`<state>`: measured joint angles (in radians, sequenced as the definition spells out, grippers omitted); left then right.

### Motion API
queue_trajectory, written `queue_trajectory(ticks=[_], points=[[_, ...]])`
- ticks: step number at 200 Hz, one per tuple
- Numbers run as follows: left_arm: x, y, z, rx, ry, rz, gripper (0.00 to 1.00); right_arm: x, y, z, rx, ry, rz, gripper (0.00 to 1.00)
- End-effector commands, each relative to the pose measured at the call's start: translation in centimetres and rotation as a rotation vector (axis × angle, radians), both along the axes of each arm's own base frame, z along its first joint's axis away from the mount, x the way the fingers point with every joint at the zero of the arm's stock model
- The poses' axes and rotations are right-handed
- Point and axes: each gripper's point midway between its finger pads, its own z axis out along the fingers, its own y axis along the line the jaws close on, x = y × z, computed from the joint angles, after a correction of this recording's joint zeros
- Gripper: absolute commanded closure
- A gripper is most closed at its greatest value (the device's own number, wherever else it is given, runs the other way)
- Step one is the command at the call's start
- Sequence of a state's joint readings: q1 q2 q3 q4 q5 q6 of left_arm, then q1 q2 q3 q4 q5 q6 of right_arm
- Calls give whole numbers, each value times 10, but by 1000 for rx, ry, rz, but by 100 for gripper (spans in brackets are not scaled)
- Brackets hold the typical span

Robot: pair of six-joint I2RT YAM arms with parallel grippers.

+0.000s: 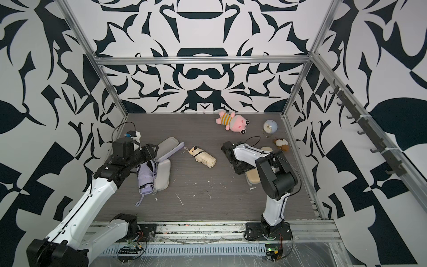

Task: Put umbrellas into zippered umbrella sleeves
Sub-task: Pick up the umbrella sleeve at the center of the board.

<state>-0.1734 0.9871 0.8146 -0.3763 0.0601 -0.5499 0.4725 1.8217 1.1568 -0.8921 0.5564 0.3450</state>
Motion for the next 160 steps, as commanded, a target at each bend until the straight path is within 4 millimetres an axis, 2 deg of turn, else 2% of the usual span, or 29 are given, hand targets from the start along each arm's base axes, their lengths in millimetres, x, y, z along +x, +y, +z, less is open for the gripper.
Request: queue_trajectory(ticks=[1, 12, 22, 39, 50, 60, 72, 97, 130, 150, 160], points=[[-8, 6, -17, 15, 138, -24, 45, 30, 52, 56, 97, -149, 90, 35], [-4, 8, -18, 38, 167, -26, 45, 30, 101, 72, 239, -188, 116, 30], [0, 10, -18, 53, 172, -15, 45, 28, 155, 87, 399, -228, 130, 25], [7, 17, -14, 76, 142, 24, 45, 27, 241, 106, 716, -292, 74, 23], [10, 25, -12, 99, 119, 65, 45, 31, 283, 115, 904, -308, -20, 23], [11, 34, -11, 128, 105, 108, 44, 39, 313, 120, 1027, -326, -87, 23], [12, 39, -11, 144, 96, 132, 44, 47, 339, 120, 1099, -334, -146, 22], [13, 33, -7, 104, 77, 115, 45, 60, 383, 109, 1219, -288, -230, 21], [7, 29, -8, 83, 72, 97, 45, 77, 411, 84, 1293, -274, -321, 20], [2, 28, -13, 75, 76, 93, 46, 83, 420, 77, 1338, -283, -351, 20], [0, 27, -16, 72, 80, 90, 46, 85, 417, 75, 1333, -295, -365, 20]])
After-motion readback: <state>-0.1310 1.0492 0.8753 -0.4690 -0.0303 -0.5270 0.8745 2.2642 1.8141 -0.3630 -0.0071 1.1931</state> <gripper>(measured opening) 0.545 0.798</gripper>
